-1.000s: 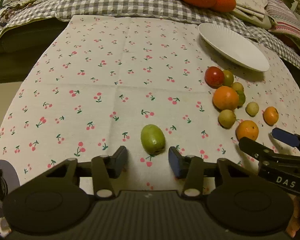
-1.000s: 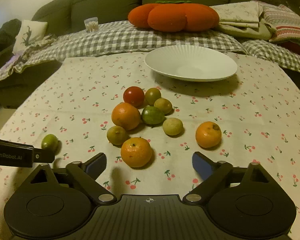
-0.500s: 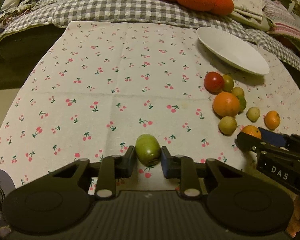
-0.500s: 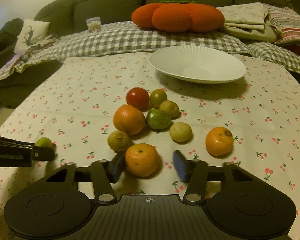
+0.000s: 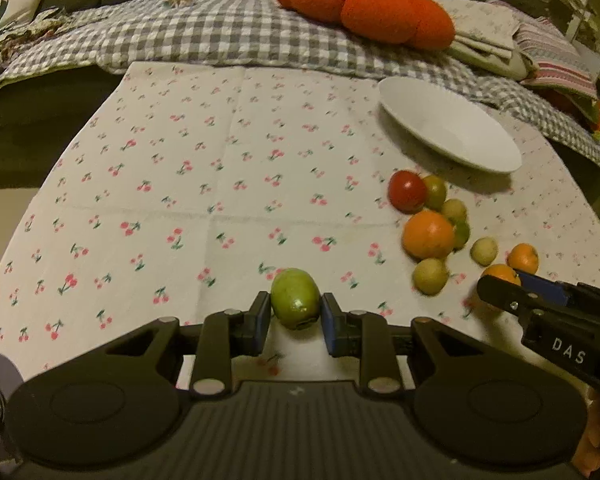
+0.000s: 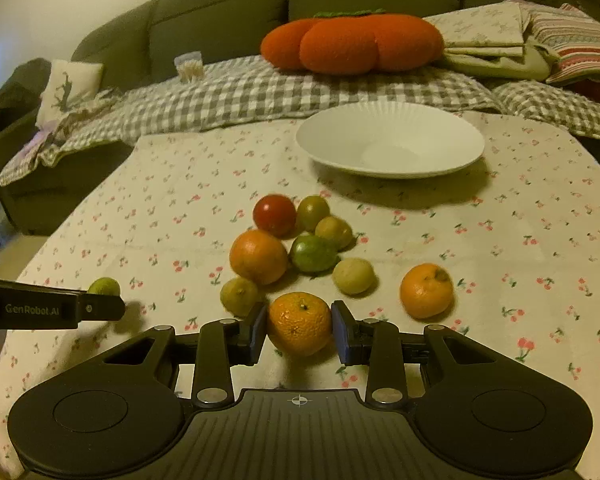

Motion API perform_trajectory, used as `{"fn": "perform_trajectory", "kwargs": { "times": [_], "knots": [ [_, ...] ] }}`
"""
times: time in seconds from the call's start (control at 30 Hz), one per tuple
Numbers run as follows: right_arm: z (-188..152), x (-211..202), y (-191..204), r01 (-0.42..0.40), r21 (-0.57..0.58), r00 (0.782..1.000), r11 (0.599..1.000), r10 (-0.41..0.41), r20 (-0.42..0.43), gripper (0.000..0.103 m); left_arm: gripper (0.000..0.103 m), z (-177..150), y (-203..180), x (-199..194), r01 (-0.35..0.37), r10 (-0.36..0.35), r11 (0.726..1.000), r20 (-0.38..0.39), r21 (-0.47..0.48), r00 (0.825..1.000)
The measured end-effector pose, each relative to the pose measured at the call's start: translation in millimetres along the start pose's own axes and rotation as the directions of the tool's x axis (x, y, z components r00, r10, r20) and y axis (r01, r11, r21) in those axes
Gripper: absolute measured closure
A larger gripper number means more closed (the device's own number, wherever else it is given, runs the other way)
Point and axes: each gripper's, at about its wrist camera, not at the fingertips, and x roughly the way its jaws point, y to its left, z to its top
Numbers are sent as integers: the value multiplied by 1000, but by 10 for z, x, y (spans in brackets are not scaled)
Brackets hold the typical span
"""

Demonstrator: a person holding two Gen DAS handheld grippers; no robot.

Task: Organize fruits
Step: 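Lift the lime with the left gripper while the right gripper grasps a tangerine, then carry lime and tangerine over the white plate and open both grippers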

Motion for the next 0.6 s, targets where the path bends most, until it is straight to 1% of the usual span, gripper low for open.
{"fn": "perform_trajectory", "kwargs": {
  "times": [0.3,0.4,0.6],
  "knots": [
    [116,-58,-278,17,90,1000,996,-18,13,70,78,252,-218,-43,31,-33,999,72,36,997],
    [187,-87,-377,22,119,999,993,-26,30,70,78,357,-334,-28,39,-46,997,94,72,995],
    [378,-105,-600,18,175,997,984,-30,69,70,78,628,-579,67,64,-81,988,116,142,990]
  ]
}}
